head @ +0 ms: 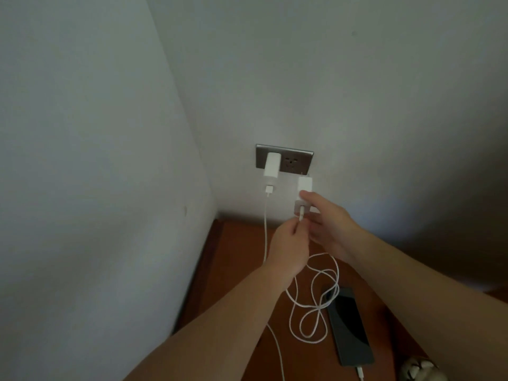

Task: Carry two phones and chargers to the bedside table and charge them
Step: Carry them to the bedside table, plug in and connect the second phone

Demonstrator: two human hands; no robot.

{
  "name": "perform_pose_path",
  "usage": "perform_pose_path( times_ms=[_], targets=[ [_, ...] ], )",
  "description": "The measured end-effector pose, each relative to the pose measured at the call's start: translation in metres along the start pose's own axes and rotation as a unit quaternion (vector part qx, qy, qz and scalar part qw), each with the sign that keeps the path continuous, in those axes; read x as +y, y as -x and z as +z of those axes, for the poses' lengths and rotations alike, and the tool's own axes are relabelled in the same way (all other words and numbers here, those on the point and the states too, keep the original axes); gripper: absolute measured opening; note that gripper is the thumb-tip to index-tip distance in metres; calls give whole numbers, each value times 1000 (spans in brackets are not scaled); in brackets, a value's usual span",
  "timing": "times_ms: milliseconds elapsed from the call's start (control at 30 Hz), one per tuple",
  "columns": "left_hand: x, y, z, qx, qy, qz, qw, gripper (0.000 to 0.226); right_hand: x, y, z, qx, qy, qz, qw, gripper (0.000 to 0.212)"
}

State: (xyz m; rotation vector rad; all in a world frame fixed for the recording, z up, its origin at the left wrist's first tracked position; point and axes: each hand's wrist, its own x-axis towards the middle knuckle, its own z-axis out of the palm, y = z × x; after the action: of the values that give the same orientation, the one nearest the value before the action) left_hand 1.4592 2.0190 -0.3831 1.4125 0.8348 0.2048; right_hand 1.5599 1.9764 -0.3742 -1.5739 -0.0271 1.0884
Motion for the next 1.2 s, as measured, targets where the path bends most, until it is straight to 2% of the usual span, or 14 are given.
perform_pose_path(
  times_ms=[100, 167, 267, 300, 333, 400, 467, 533, 567, 633, 700, 833, 1000, 1200],
  targets=[
    [4, -7, -8, -5, 11, -12, 1000, 32, -3, -10, 11, -22, -8, 12, 1000, 45],
    [7, -7, -14, -6, -58, 11, 998, 32, -6, -19, 16, -4, -5, -3, 1000, 41],
    [8, 0, -21, -2, -94, 29, 995, 8, -11, -30, 20, 20, -10, -4, 1000, 34],
    [9, 5, -24, 3, -95, 37, 995, 11, -13, -33, 21, 23, -5, -2, 1000, 33],
    [10, 8, -27, 18, -119, 75, 990, 21, -13, -35, 22, 26, 0, 0, 1000, 33],
    [18, 11, -37, 99, -158, 173, 967, 23, -12, -39, 24, 30, 0, 0, 1000, 35],
    [25, 1, -48, 181, -150, 193, 953, 37, -11, -40, 26, 26, -19, 2, 999, 36],
    [34, -23, -60, 215, -103, 89, 967, 55, -10, -40, 27, 18, -32, 3, 999, 41],
    [39, -36, -65, 190, -77, 10, 979, 62, -9, -39, 28, 16, -36, 2, 999, 43],
    [48, -59, -74, 73, 13, -131, 989, 63, -7, -39, 29, 13, -37, -3, 999, 43],
    [49, -75, -78, -26, 72, -197, 977, 54, -8, -38, 32, 17, -39, -8, 999, 41],
    [42, -91, -79, -85, 77, -205, 972, 55, -12, -39, 35, 47, -22, -13, 999, 38],
    [35, -98, -75, -83, 100, -210, 969, 52, -13, -37, 38, 61, -4, -26, 998, 37],
    [38, -99, -73, -95, 141, -222, 960, 62, -23, -40, 45, 85, -28, 11, 996, 42]
  ],
)
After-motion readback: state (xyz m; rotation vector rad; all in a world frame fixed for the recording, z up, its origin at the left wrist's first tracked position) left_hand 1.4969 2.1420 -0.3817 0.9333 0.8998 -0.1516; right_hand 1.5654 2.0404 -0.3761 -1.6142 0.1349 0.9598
